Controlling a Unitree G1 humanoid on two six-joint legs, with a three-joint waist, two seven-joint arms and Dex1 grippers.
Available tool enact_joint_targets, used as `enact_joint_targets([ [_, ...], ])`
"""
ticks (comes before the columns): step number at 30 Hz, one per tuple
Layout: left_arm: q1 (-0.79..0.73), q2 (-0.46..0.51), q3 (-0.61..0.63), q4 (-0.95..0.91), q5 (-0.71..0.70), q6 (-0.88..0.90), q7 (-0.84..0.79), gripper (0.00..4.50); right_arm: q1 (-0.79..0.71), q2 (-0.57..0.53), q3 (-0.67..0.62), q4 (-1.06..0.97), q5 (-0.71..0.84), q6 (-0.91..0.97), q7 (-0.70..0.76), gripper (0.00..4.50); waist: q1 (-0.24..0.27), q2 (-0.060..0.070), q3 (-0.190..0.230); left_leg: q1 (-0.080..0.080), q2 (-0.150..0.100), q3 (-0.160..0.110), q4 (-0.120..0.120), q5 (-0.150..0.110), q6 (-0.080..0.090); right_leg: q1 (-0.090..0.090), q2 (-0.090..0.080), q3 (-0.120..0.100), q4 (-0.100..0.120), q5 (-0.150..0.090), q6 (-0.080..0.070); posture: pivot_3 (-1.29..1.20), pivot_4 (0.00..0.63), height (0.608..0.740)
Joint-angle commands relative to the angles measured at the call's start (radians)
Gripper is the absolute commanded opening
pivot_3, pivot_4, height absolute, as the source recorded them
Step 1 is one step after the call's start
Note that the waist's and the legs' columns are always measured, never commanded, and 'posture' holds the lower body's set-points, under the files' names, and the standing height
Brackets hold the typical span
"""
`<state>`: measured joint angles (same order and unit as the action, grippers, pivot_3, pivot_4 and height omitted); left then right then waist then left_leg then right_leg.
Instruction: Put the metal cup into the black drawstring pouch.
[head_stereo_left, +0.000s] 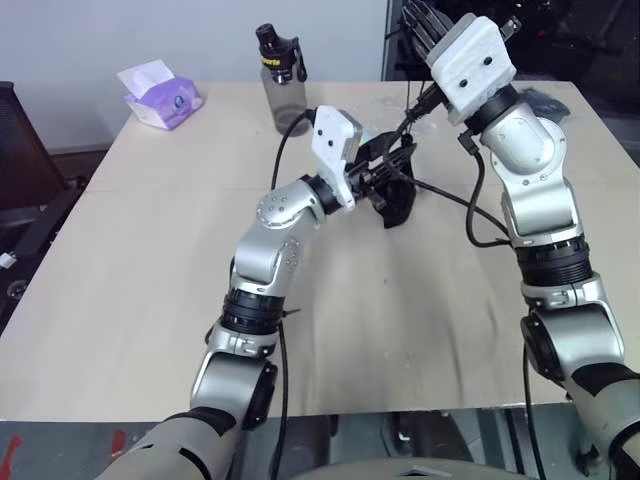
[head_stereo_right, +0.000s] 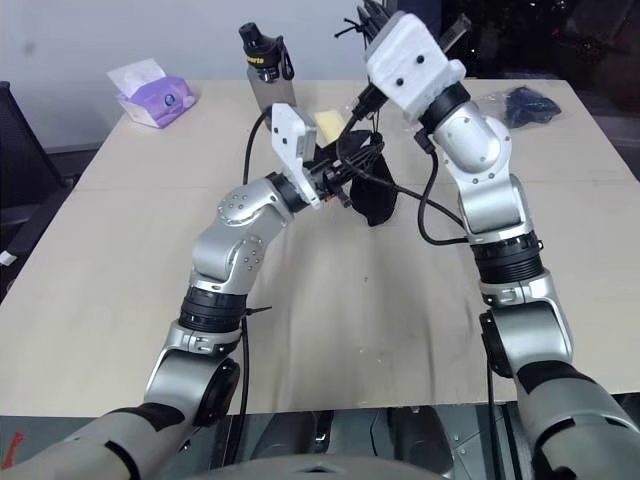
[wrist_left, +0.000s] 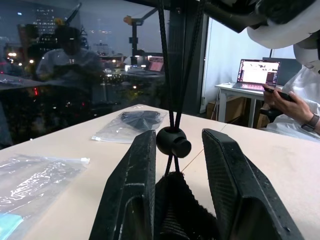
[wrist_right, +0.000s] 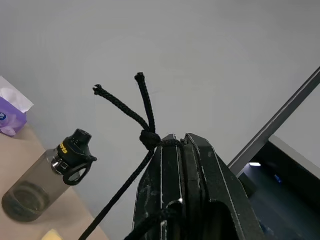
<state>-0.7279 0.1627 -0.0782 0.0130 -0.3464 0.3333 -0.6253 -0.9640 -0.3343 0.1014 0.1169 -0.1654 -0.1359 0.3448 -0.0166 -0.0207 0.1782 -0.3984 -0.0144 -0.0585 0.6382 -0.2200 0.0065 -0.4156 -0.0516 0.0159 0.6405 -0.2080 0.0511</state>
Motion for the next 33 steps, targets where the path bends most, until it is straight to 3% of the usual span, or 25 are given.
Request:
enact_joint_targets([
  [1, -0.022, -0.001, 0.012, -0.015, -0.001, -0.027, 0.000, 1.48, -0.019, 0.003, -0.011, -0.056, 0.013, -0.006, 0.001, 0.00, 0.000, 0.000, 0.000, 0.000, 0.000, 0.000, 0.000, 0.000, 0.000, 0.000, 0.000, 0.000, 0.000, 0.000, 0.000, 0.00, 0.150, 0.740],
  [5, -0.025, -0.006, 0.016, -0.016, -0.009, -0.022, 0.005, 1.48, -0.020, 0.005, -0.011, -0.061, 0.014, -0.002, 0.002, 0.00, 0.000, 0.000, 0.000, 0.000, 0.000, 0.000, 0.000, 0.000, 0.000, 0.000, 0.000, 0.000, 0.000, 0.000, 0.000, 0.00, 0.150, 0.740],
  [8, -0.030, -0.004, 0.015, -0.012, -0.004, -0.026, 0.004, 0.71, -0.023, 0.007, -0.010, -0.062, 0.014, -0.002, 0.002, 0.00, 0.000, 0.000, 0.000, 0.000, 0.000, 0.000, 0.000, 0.000, 0.000, 0.000, 0.000, 0.000, 0.000, 0.000, 0.000, 0.00, 0.150, 0.740],
  [9, -0.031, -0.004, 0.015, -0.011, -0.004, -0.027, 0.004, 0.25, -0.024, 0.008, -0.010, -0.062, 0.014, -0.002, 0.001, 0.00, 0.000, 0.000, 0.000, 0.000, 0.000, 0.000, 0.000, 0.000, 0.000, 0.000, 0.000, 0.000, 0.000, 0.000, 0.000, 0.00, 0.150, 0.740],
  [10, -0.031, -0.005, 0.015, -0.010, -0.005, -0.027, 0.004, 0.15, -0.025, 0.008, -0.010, -0.063, 0.014, -0.001, 0.001, 0.00, 0.000, 0.000, 0.000, 0.000, 0.000, 0.000, 0.000, 0.000, 0.000, 0.000, 0.000, 0.000, 0.000, 0.000, 0.000, 0.00, 0.150, 0.740],
  [15, -0.030, -0.004, 0.010, -0.007, 0.001, -0.028, 0.004, 0.15, -0.033, 0.010, -0.015, -0.060, 0.013, -0.004, -0.006, 0.00, 0.000, 0.000, 0.000, 0.000, 0.000, 0.000, 0.000, 0.000, 0.000, 0.000, 0.000, 0.000, 0.000, 0.000, 0.000, 0.00, 0.150, 0.740],
  [22, 0.020, 0.007, -0.026, 0.004, 0.037, 0.002, 0.005, 0.15, -0.161, -0.032, -0.202, -0.077, -0.128, -0.180, -0.398, 0.00, 0.004, 0.000, 0.000, -0.002, 0.000, 0.000, 0.000, 0.000, 0.000, -0.002, 0.000, 0.000, 0.000, 0.000, 0.000, 0.00, 0.150, 0.740],
  [27, 0.036, 0.029, -0.054, 0.002, 0.046, 0.006, -0.034, 0.15, -0.161, -0.034, -0.197, -0.030, -0.092, -0.169, -0.403, 0.00, -0.002, 0.000, 0.000, -0.001, 0.000, 0.002, -0.001, 0.000, 0.000, -0.002, -0.001, 0.002, -0.001, 0.000, 0.000, 0.00, 0.150, 0.740],
  [28, 0.037, 0.033, -0.058, -0.001, 0.048, -0.003, -0.041, 1.15, -0.155, -0.030, -0.192, -0.027, -0.087, -0.165, -0.399, 0.00, -0.004, 0.000, 0.000, 0.000, 0.000, 0.003, -0.001, 0.000, 0.000, -0.002, 0.000, 0.003, -0.001, 0.000, 0.000, 0.00, 0.150, 0.740],
  [29, 0.035, 0.027, -0.051, -0.001, 0.049, -0.012, -0.028, 1.40, -0.150, -0.027, -0.186, -0.025, -0.085, -0.164, -0.394, 0.00, -0.004, 0.001, 0.000, 0.000, 0.000, 0.003, -0.001, 0.000, 0.000, -0.002, 0.000, 0.003, 0.000, 0.000, 0.000, 0.00, 0.150, 0.740],
  [32, 0.033, 0.011, -0.030, 0.003, 0.031, 0.010, -0.001, 2.81, -0.141, -0.024, -0.160, -0.017, -0.072, -0.152, -0.358, 0.00, -0.005, 0.001, 0.000, 0.001, 0.001, 0.003, -0.001, 0.000, 0.000, -0.002, 0.001, 0.003, 0.001, 0.000, 0.000, 0.00, 0.150, 0.740],
  [33, 0.042, 0.011, -0.033, -0.001, 0.028, 0.013, -0.005, 2.81, -0.136, -0.020, -0.148, -0.012, -0.056, -0.144, -0.331, 0.00, -0.005, 0.001, 0.000, 0.000, 0.001, 0.002, -0.001, 0.000, 0.000, -0.002, 0.001, 0.003, 0.001, 0.000, 0.000, 0.00, 0.150, 0.740],
])
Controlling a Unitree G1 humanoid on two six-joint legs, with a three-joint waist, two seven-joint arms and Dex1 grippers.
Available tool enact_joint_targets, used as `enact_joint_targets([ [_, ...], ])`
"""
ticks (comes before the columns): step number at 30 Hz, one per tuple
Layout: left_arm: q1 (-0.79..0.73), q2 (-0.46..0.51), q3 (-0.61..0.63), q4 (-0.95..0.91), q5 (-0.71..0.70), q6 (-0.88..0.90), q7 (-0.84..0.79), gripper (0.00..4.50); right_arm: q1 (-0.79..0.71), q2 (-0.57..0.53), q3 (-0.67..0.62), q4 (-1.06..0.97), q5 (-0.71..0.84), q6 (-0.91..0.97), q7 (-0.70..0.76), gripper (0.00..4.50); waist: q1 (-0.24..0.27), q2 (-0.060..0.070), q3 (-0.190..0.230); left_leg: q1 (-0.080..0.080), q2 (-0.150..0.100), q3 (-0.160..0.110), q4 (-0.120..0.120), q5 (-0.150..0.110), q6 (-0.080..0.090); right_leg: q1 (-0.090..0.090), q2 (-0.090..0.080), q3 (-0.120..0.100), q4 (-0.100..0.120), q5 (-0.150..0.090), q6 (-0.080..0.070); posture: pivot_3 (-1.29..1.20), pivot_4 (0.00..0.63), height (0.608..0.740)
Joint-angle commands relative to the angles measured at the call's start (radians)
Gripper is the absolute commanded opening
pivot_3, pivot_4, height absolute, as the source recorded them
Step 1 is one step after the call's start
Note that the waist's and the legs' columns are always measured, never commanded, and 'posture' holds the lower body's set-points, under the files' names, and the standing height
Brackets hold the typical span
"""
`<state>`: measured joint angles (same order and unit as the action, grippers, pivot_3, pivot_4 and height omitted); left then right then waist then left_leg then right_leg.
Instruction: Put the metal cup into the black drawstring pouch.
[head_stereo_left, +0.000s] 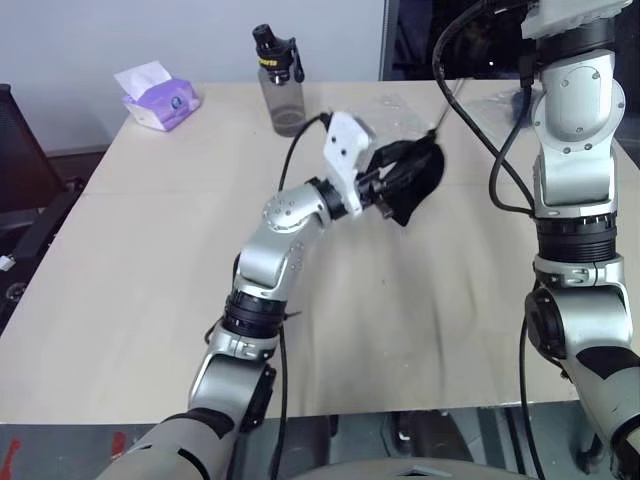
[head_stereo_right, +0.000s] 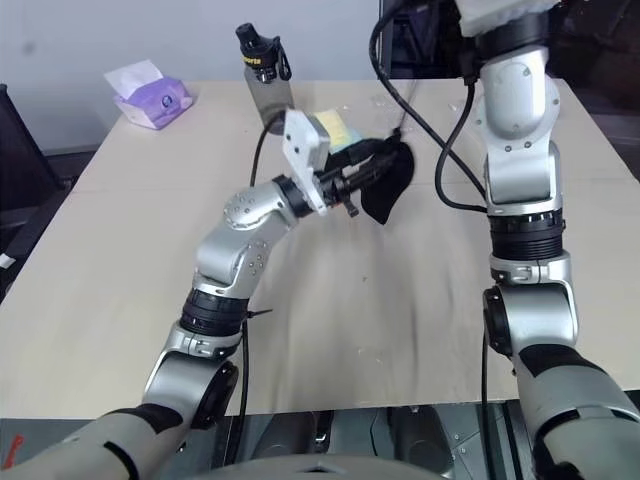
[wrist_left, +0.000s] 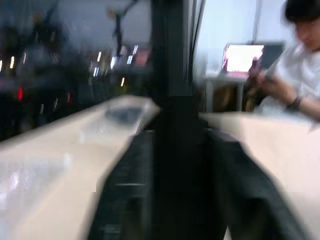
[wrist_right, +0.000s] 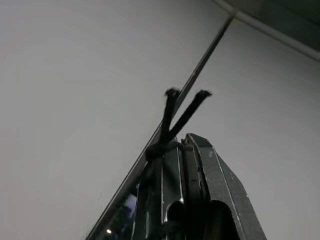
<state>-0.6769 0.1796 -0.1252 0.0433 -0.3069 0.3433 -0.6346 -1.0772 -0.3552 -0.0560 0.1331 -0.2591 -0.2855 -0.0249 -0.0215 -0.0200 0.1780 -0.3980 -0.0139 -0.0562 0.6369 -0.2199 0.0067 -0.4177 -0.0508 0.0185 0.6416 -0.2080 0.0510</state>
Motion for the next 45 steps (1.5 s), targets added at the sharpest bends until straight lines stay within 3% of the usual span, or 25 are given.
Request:
enact_joint_targets([
  [1, 0.002, -0.002, 0.008, -0.038, -0.012, 0.003, -0.005, 2.81, -0.017, 0.006, 0.021, -0.025, 0.052, 0.016, 0.067, 0.00, 0.000, 0.000, 0.000, 0.000, 0.000, 0.000, 0.000, 0.000, 0.000, 0.000, 0.000, 0.000, 0.000, 0.000, 0.000, 0.00, 0.150, 0.740],
  [6, 0.059, 0.026, 0.007, -0.094, -0.026, 0.029, -0.030, 2.81, 0.036, 0.035, 0.063, -0.045, 0.133, 0.093, 0.193, 0.00, -0.003, 0.000, 0.000, 0.000, 0.000, 0.000, 0.000, 0.000, 0.000, 0.000, 0.000, 0.000, 0.000, 0.000, 0.000, 0.00, 0.150, 0.740],
  [10, 0.146, 0.112, 0.034, -0.145, -0.015, 0.058, -0.042, 2.81, 0.121, 0.006, 0.099, -0.112, 0.155, 0.216, 0.308, 0.00, -0.004, 0.000, 0.000, 0.000, 0.000, -0.001, 0.000, 0.000, 0.000, 0.000, 0.000, 0.000, 0.000, 0.000, 0.000, 0.00, 0.150, 0.740],
  [13, 0.244, 0.202, 0.058, -0.196, -0.016, 0.072, -0.071, 2.84, 0.231, -0.023, 0.108, -0.183, 0.209, 0.323, 0.407, 0.92, -0.006, 0.000, 0.000, 0.000, 0.000, -0.001, -0.001, 0.000, 0.000, 0.000, -0.001, -0.001, 0.000, 0.000, 0.000, 0.00, 0.150, 0.740],
  [18, 0.436, 0.321, 0.112, -0.312, -0.045, 0.082, -0.106, 2.84, 0.448, -0.050, 0.089, -0.309, 0.420, 0.429, 0.602, 3.33, -0.009, 0.001, 0.000, 0.000, 0.003, -0.004, -0.002, 0.000, 0.000, 0.000, -0.001, -0.002, -0.001, 0.000, 0.000, 0.00, 0.150, 0.740],
  [19, 0.478, 0.338, 0.113, -0.344, -0.046, 0.085, -0.113, 2.84, 0.494, -0.071, 0.082, -0.324, 0.454, 0.436, 0.648, 3.64, -0.008, 0.001, 0.000, 0.000, 0.004, -0.004, -0.002, 0.000, 0.000, 0.000, -0.001, -0.001, -0.001, 0.000, 0.000, 0.00, 0.150, 0.740],
  [22, 0.604, 0.387, 0.110, -0.412, -0.029, 0.075, -0.130, 2.84, 0.640, -0.144, 0.056, -0.343, 0.555, 0.483, 0.780, 3.64, 0.001, 0.001, 0.000, 0.000, 0.003, -0.004, -0.002, 0.000, 0.000, 0.001, -0.003, -0.001, -0.003, 0.000, 0.000, 0.00, 0.150, 0.740],
  [27, 0.747, 0.388, 0.184, -0.405, -0.009, 0.024, -0.074, 2.84, 0.816, -0.248, -0.035, -0.148, 0.651, 0.389, 0.999, 3.64, 0.009, 0.000, 0.000, 0.001, 0.003, -0.002, -0.001, 0.000, 0.000, 0.004, -0.003, -0.001, -0.005, -0.003, -0.004, 0.00, 0.150, 0.740],
  [33, 0.822, 0.351, 0.233, -0.414, 0.027, -0.042, 0.006, 2.84, 0.879, -0.293, -0.074, 0.114, 0.703, 0.346, 1.198, 3.64, 0.007, 0.000, 0.000, 0.004, 0.006, 0.003, 0.001, 0.000, 0.000, 0.004, -0.001, -0.001, -0.004, -0.004, -0.003, 0.00, 0.150, 0.740],
  [40, 0.849, 0.322, 0.230, -0.438, 0.000, -0.020, 0.037, 2.84, 0.839, -0.270, -0.112, 0.406, 0.696, 0.075, 1.342, 3.64, 0.009, 0.000, -0.001, 0.004, 0.007, 0.005, 0.001, 0.000, 0.000, 0.004, -0.001, -0.001, -0.005, -0.001, -0.006, 0.00, 0.150, 0.740],
  [45, 0.875, 0.332, 0.236, -0.462, -0.021, -0.018, 0.024, 2.84, 0.819, -0.279, -0.141, 0.509, 0.703, -0.011, 1.418, 3.64, 0.008, 0.000, -0.001, 0.004, 0.007, 0.006, 0.001, 0.000, 0.000, 0.005, -0.001, 0.000, -0.004, -0.002, -0.005, 0.00, 0.150, 0.740],
])
